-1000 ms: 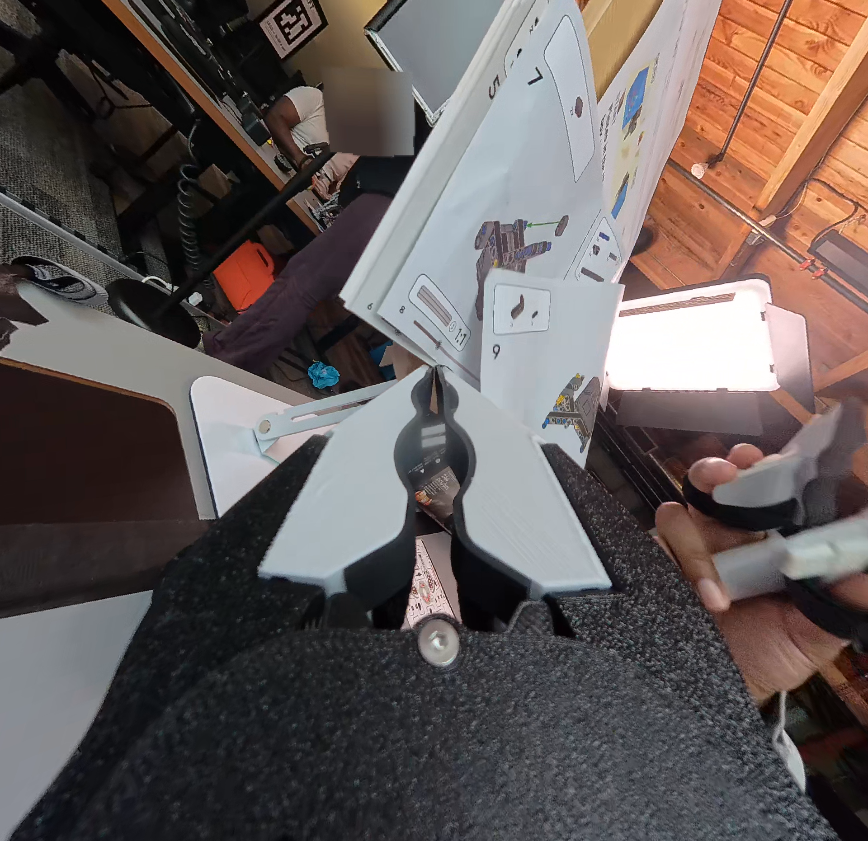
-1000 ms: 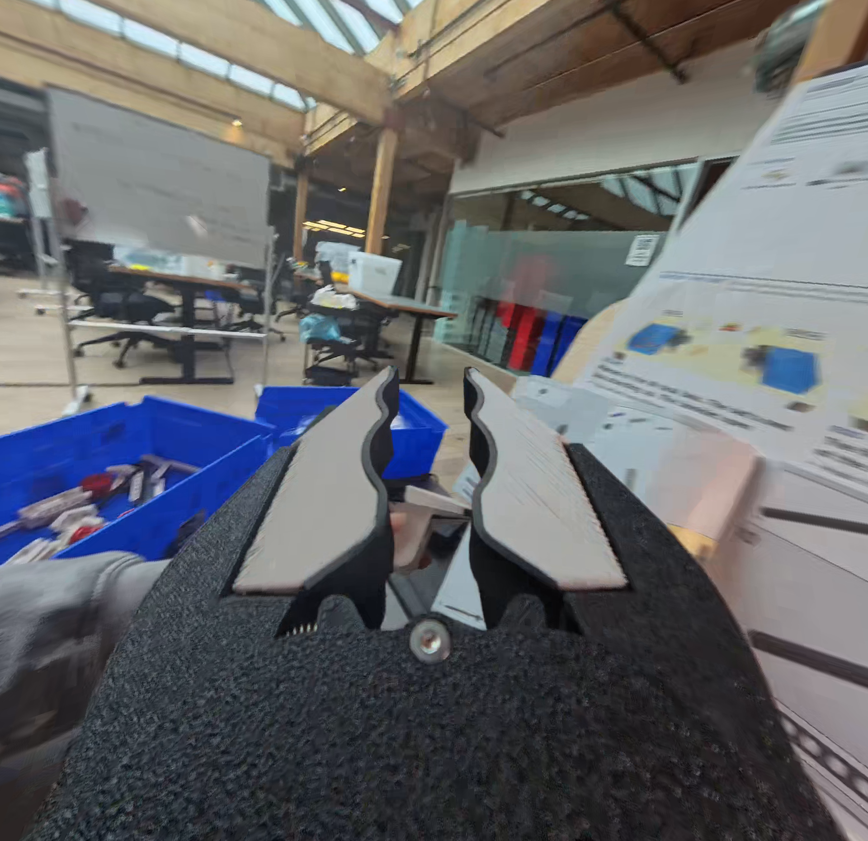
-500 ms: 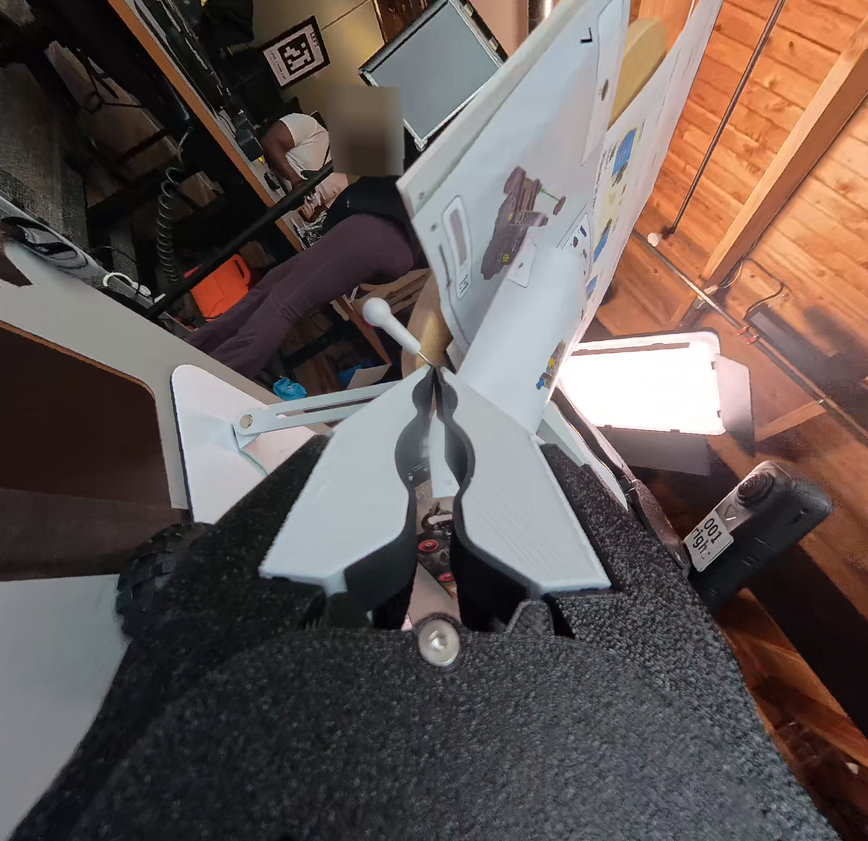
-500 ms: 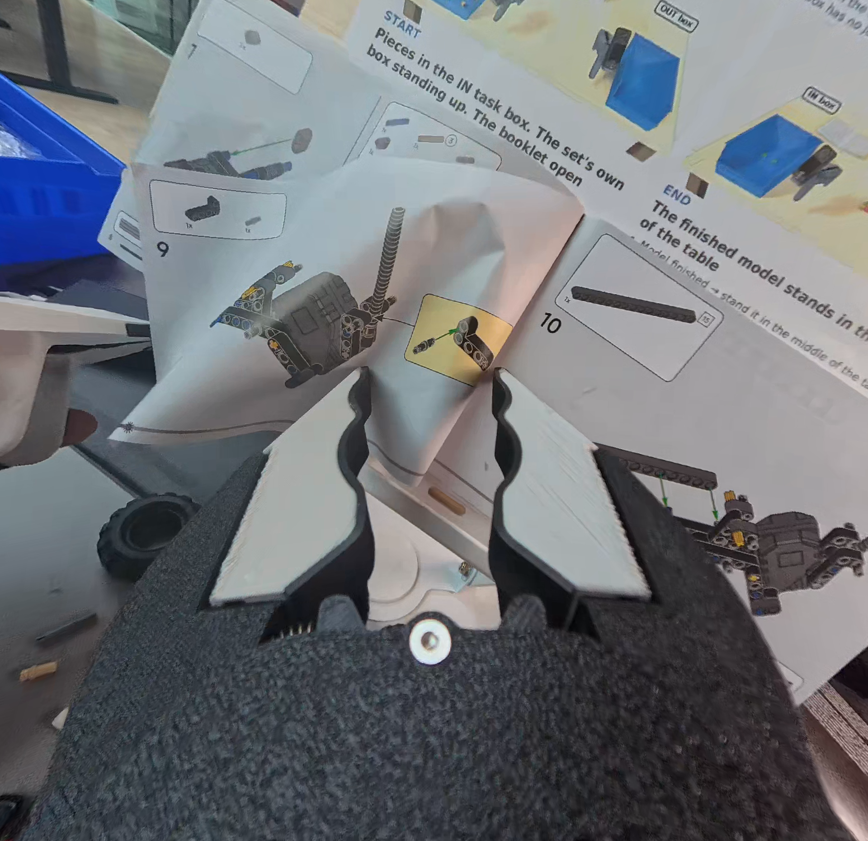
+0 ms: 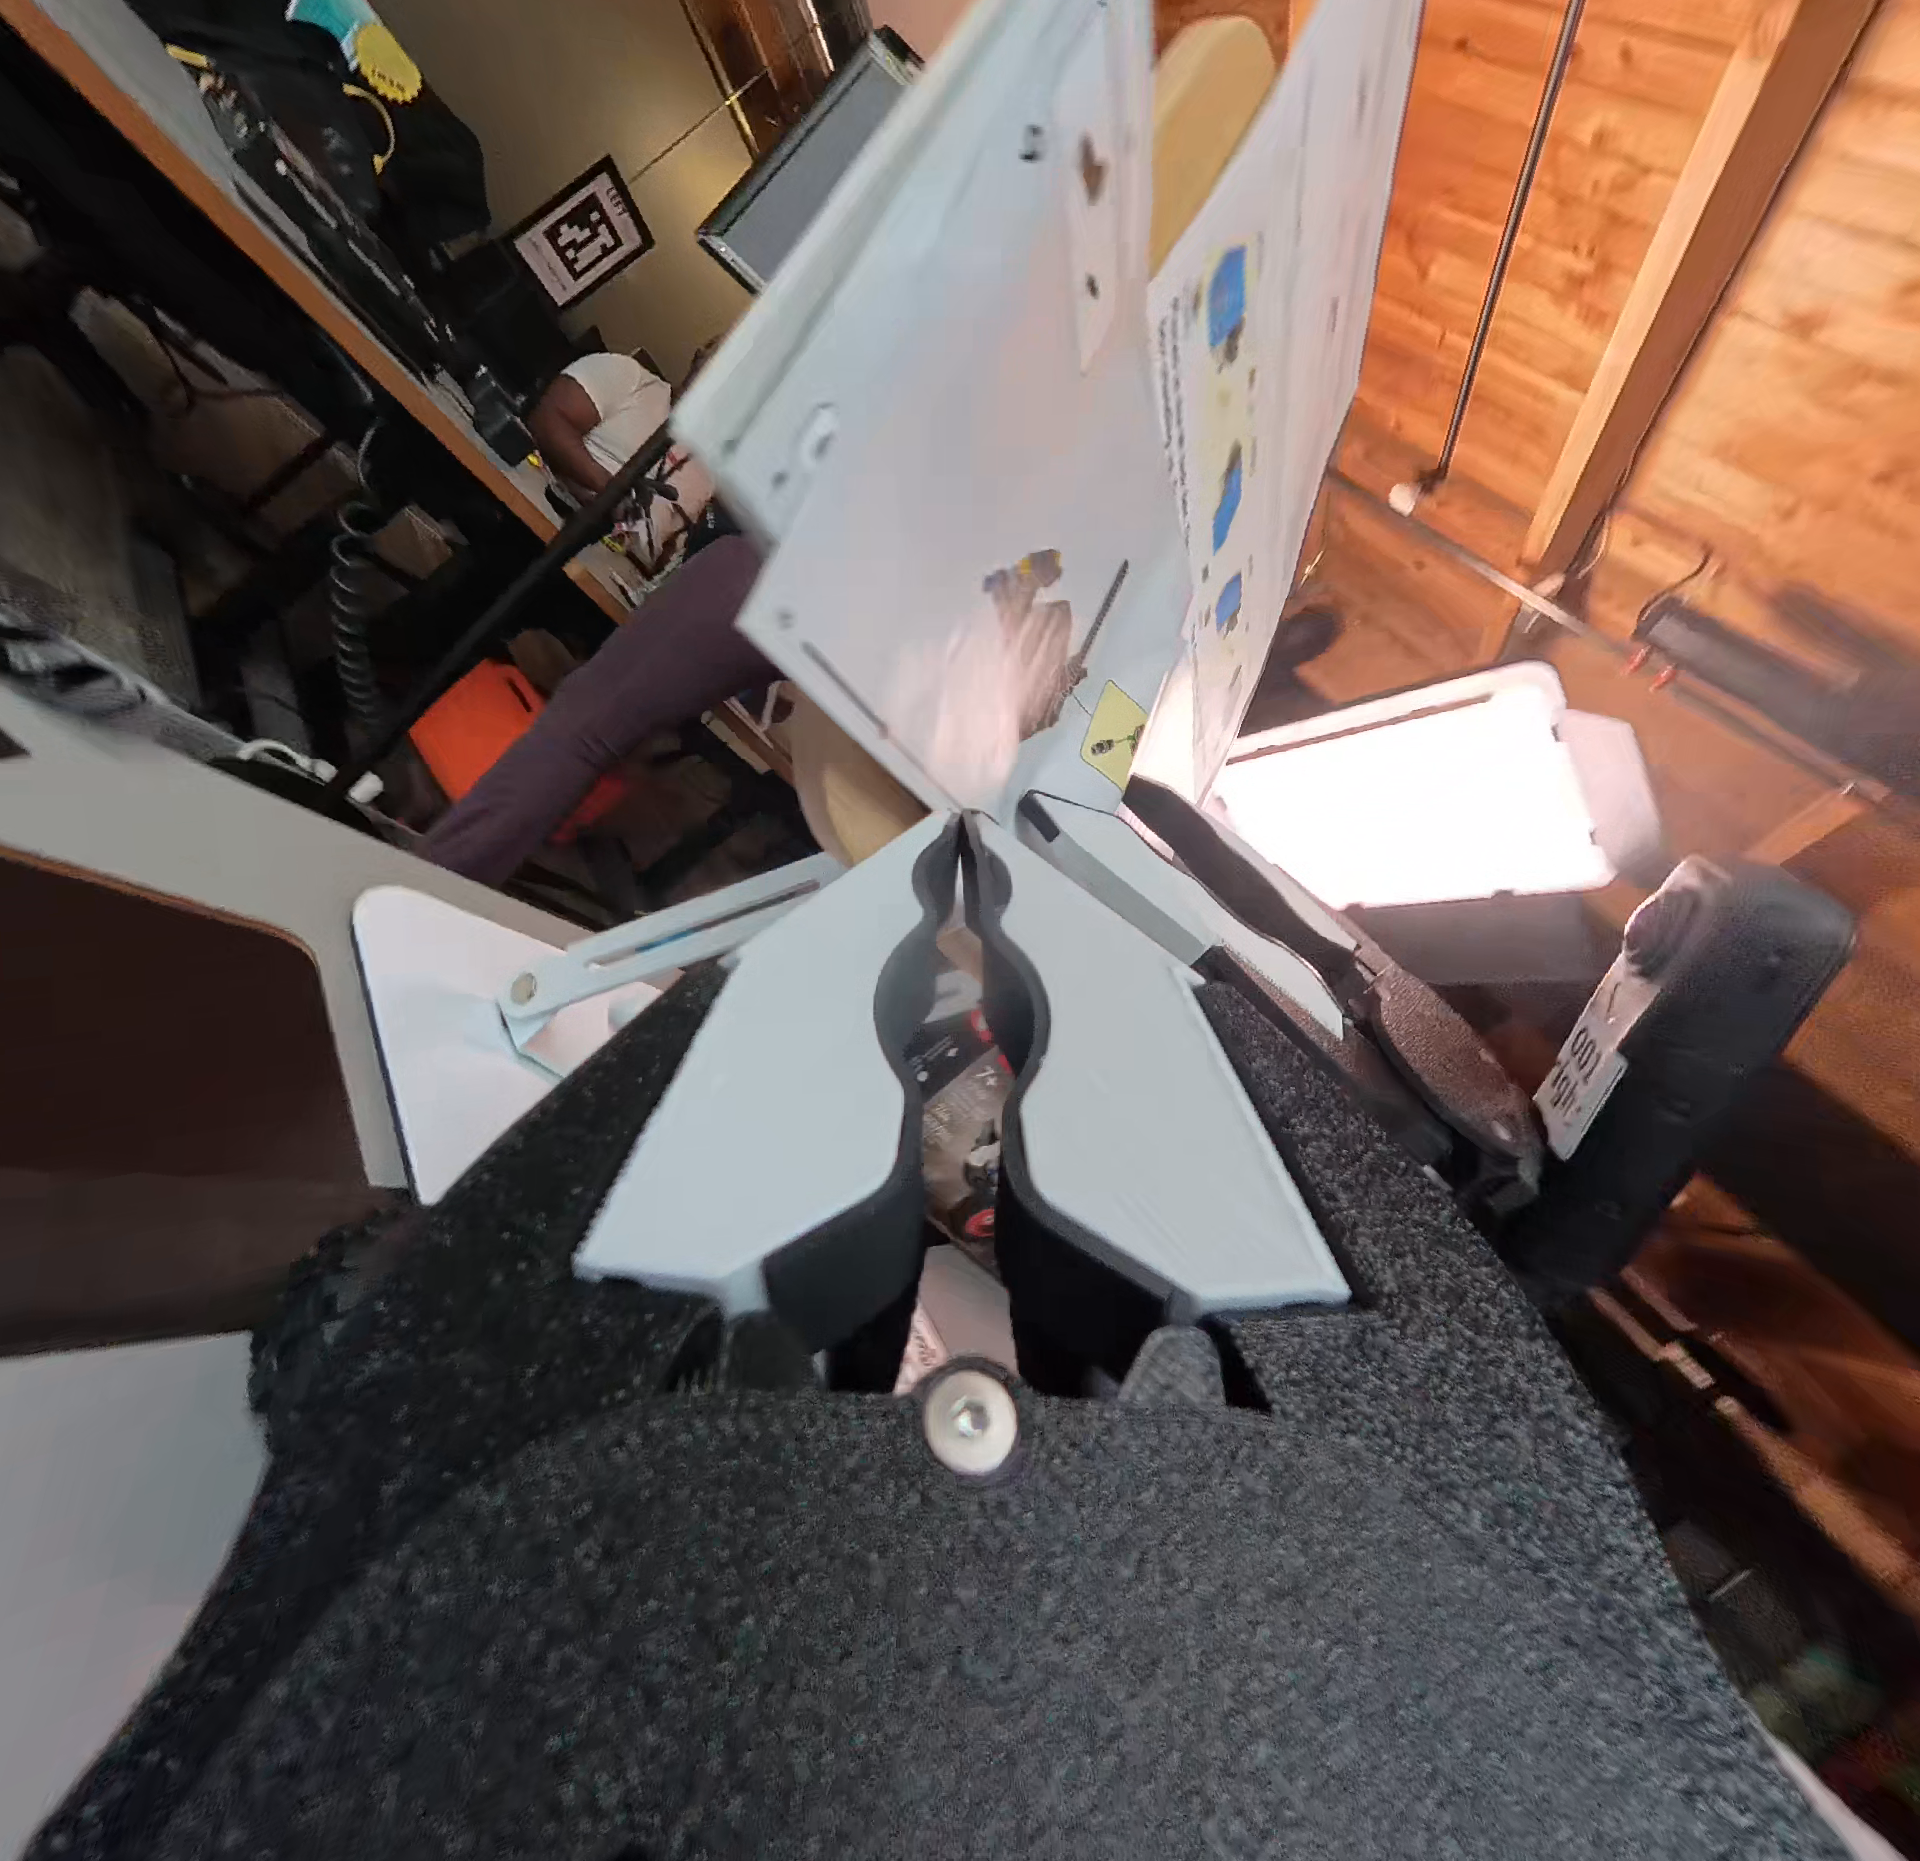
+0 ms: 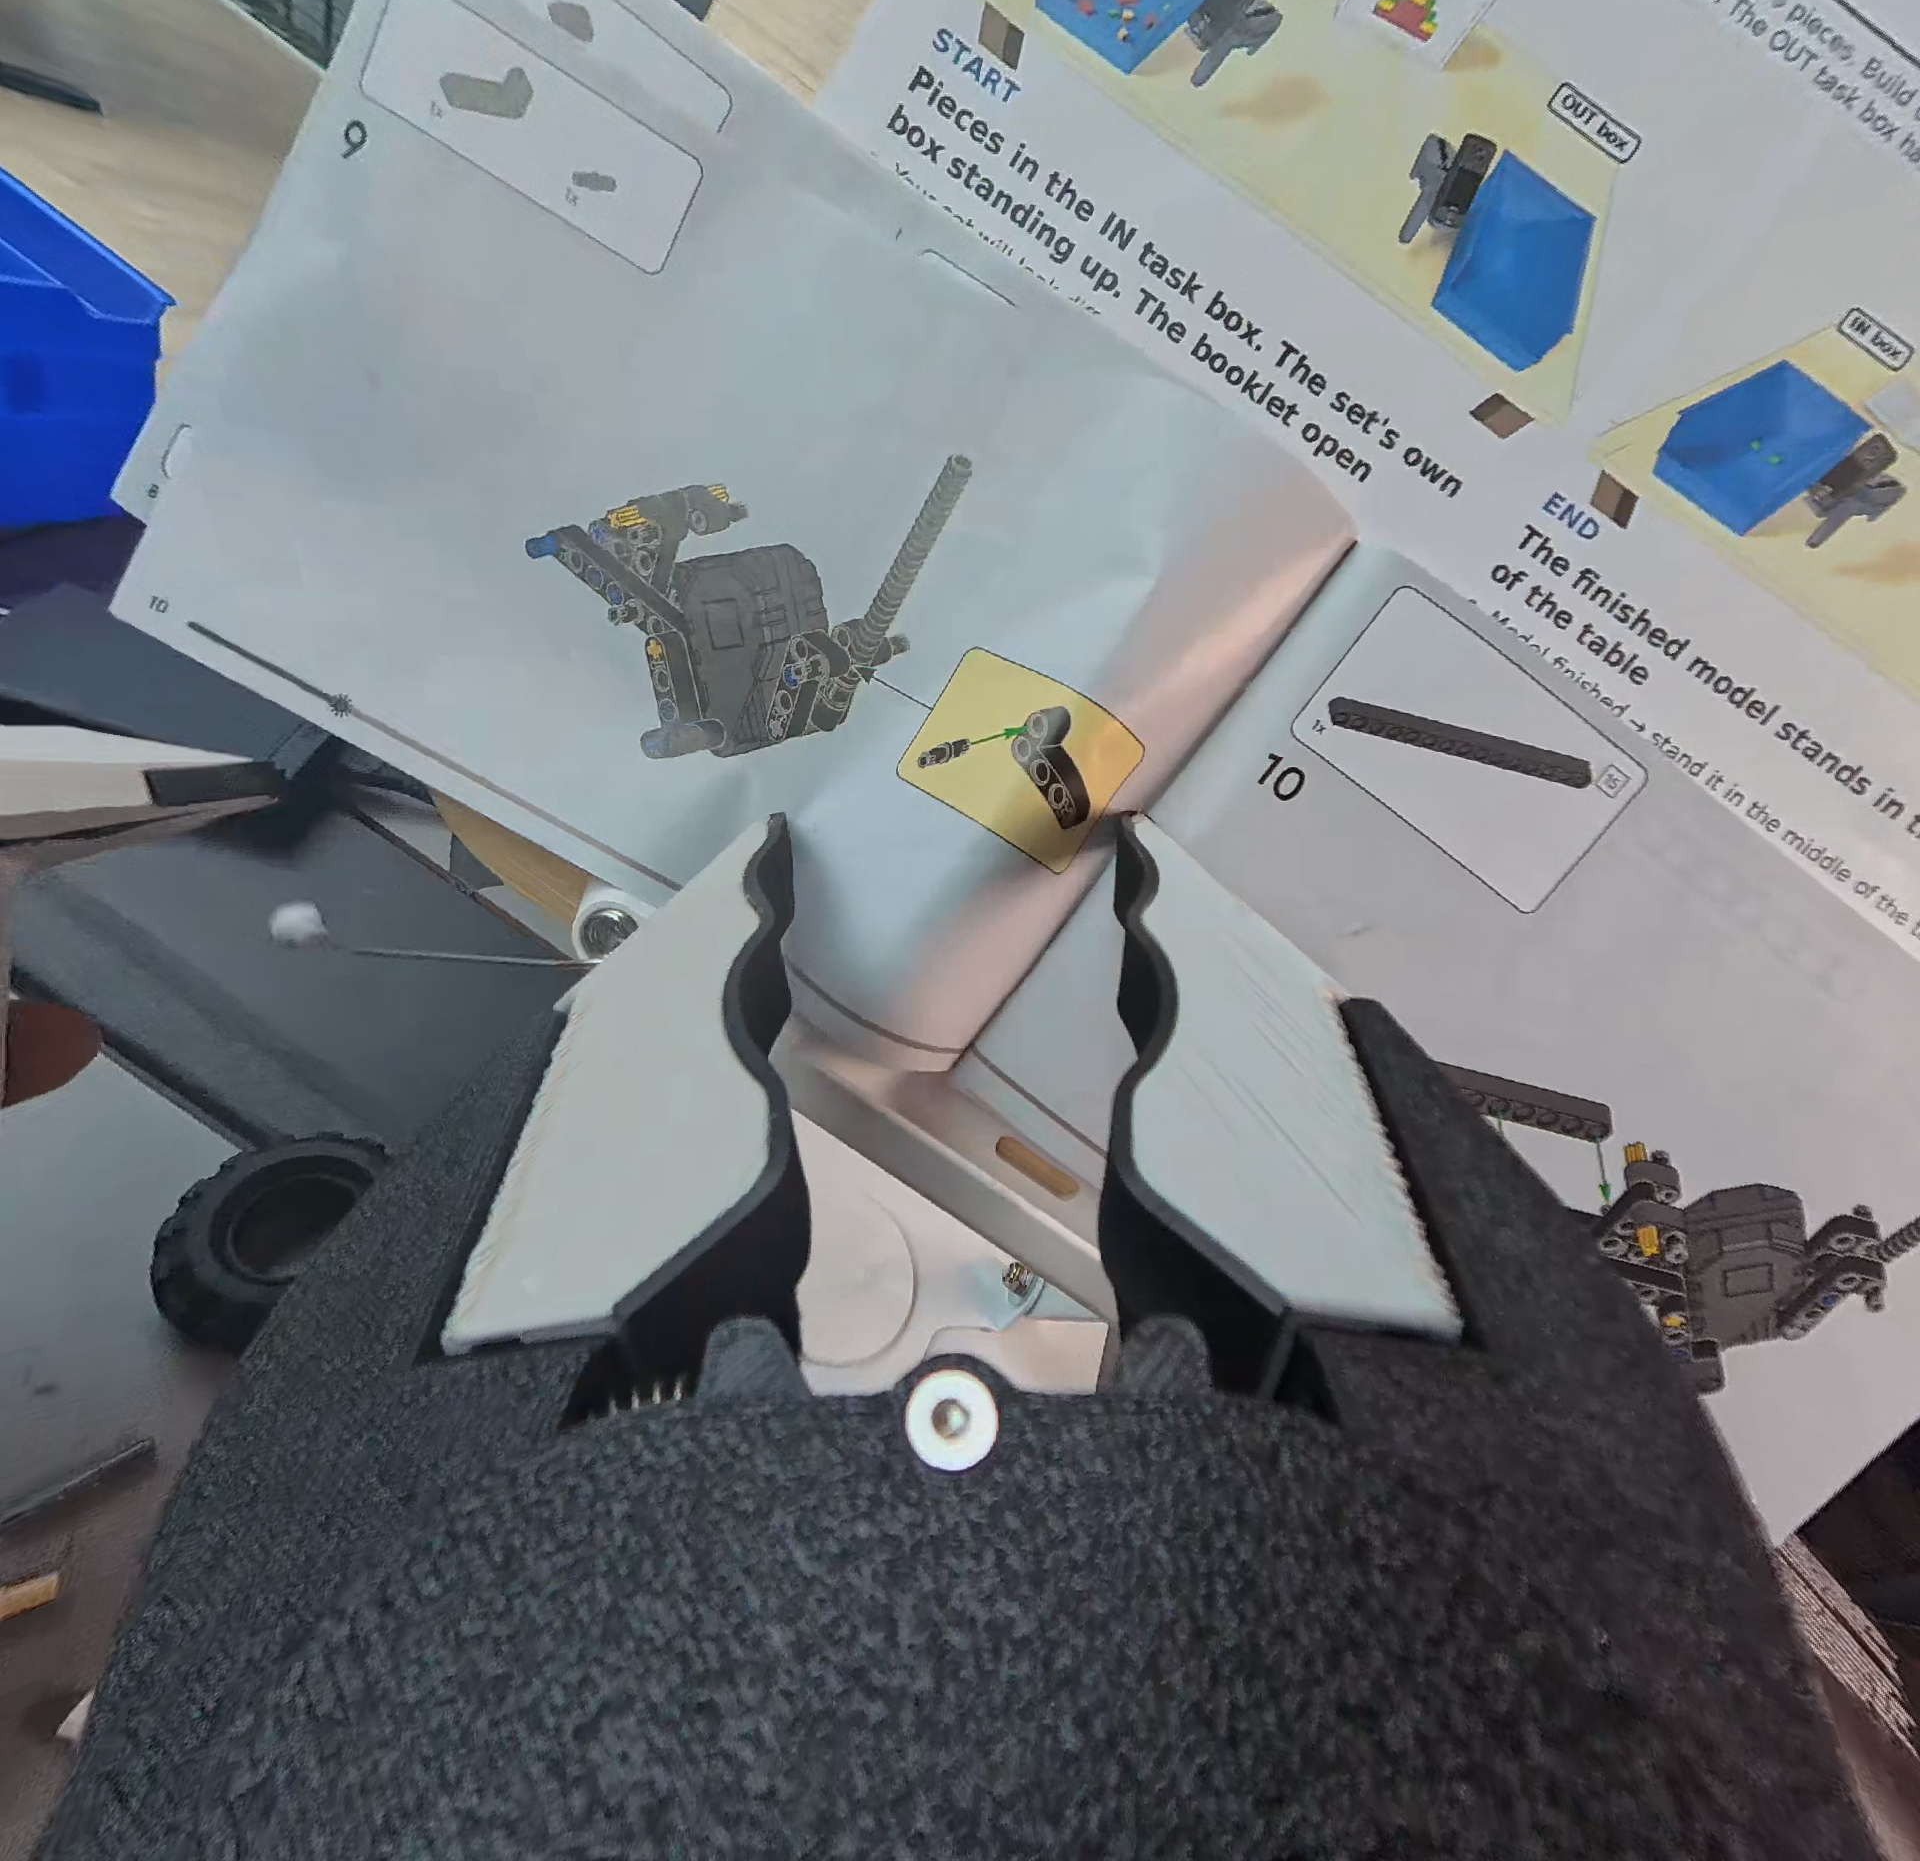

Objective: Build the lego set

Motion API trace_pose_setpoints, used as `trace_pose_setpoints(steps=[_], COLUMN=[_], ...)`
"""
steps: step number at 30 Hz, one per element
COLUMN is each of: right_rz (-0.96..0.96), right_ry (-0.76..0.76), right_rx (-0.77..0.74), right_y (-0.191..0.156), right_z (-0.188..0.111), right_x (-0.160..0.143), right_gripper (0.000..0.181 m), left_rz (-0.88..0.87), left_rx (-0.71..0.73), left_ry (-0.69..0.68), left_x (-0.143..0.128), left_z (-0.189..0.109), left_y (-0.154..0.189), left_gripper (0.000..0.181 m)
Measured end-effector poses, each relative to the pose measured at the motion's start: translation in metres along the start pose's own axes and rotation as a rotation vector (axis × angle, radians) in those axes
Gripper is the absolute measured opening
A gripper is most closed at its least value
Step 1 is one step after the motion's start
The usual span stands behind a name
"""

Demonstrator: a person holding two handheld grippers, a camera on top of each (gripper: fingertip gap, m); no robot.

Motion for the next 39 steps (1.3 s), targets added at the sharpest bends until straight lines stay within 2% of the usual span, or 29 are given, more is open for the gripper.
trace_pose_setpoints(steps=[3, 6, 8, 10, 12, 14, 16, 18, 20, 21, 22, 24, 28, 30, 36, 39], right_rz=[0.005, 0.006, 0.014, 0.026, 0.034, 0.032, 0.038, 0.056, 0.073, 0.078, 0.074, 0.055, 0.04, 0.044, 0.05, 0.042], right_ry=[-0.011, -0.015, -0.011, -0.003, 0.001, 0.001, 0.003, 0.007, 0.008, 0.008, 0.009, 0.005, -0.009, -0.011, -0.008, -0.01], right_rx=[0.046, 0.07, 0.087, 0.103, 0.116, 0.126, 0.136, 0.145, 0.151, 0.15, 0.146, 0.138, 0.136, 0.136, 0.125, 0.128], right_y=[-0.001, 0.002, 0.003, 0.004, 0.005, 0.005, 0.006, 0.007, 0.006, 0.006, 0.006, 0.005, 0.004, 0.004, 0.007, 0.007], right_z=[-0.001, -0.002, -0.003, -0.003, -0.004, -0.004, -0.004, -0.005, -0.005, -0.005, -0.005, -0.005, -0.004, -0.003, 0.0, 0.004], right_x=[0.001, 0.001, 0.001, 0.001, 0.001, 0.001, 0.001, 0.001, 0.001, 0.001, 0.0, 0.0, -0.001, -0.001, -0.004, -0.006], right_gripper=[0.068, 0.066, 0.066, 0.066, 0.066, 0.065, 0.065, 0.065, 0.064, 0.063, 0.063, 0.062, 0.065, 0.065, 0.065, 0.067], left_rz=[0.239, 0.302, 0.182, 0.018, -0.141, -0.363, -0.546, -0.643, -0.695, -0.685, -0.658, -0.535, -0.195, -0.14, 0.147, 0.38], left_rx=[0.018, 0.055, 0.062, 0.055, 0.044, 0.027, 0.023, 0.016, 0.012, 0.009, -0.038, -0.076, 0.039, 0.078, 0.183, 0.231], left_ry=[-0.094, -0.15, -0.196, -0.24, -0.253, -0.262, -0.197, -0.066, 0.036, 0.071, 0.114, 0.158, 0.069, 0.005, -0.048, -0.165], left_x=[0.0, 0.004, -0.002, -0.021, -0.041, -0.059, -0.066, -0.063, -0.056, -0.053, -0.046, -0.03, -0.008, -0.002, -0.001, -0.002], left_z=[0.019, 0.033, 0.032, 0.023, 0.014, 0.011, 0.011, 0.015, 0.019, 0.02, 0.019, 0.016, 0.022, 0.025, 0.034, 0.049], left_y=[0.024, 0.039, 0.039, 0.033, 0.025, 0.012, -0.003, -0.017, -0.032, -0.038, -0.037, -0.024, 0.008, 0.011, 0.03, 0.044], left_gripper=[0.0, 0.001, 0.003, 0.009, 0.032, 0.067, 0.084, 0.085, 0.057, 0.024, 0.011, 0.001, 0.0, 0.0, 0.0, 0.0])
Point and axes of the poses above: each gripper's, where its closed fingertips meet, z out along the fingers, x out of its top, y = z × x across the jaws, the point moved 6 cm from there along -z, back along the fingers, and after that the axes turned 9 degrees about -z, right-handed, at the moved point
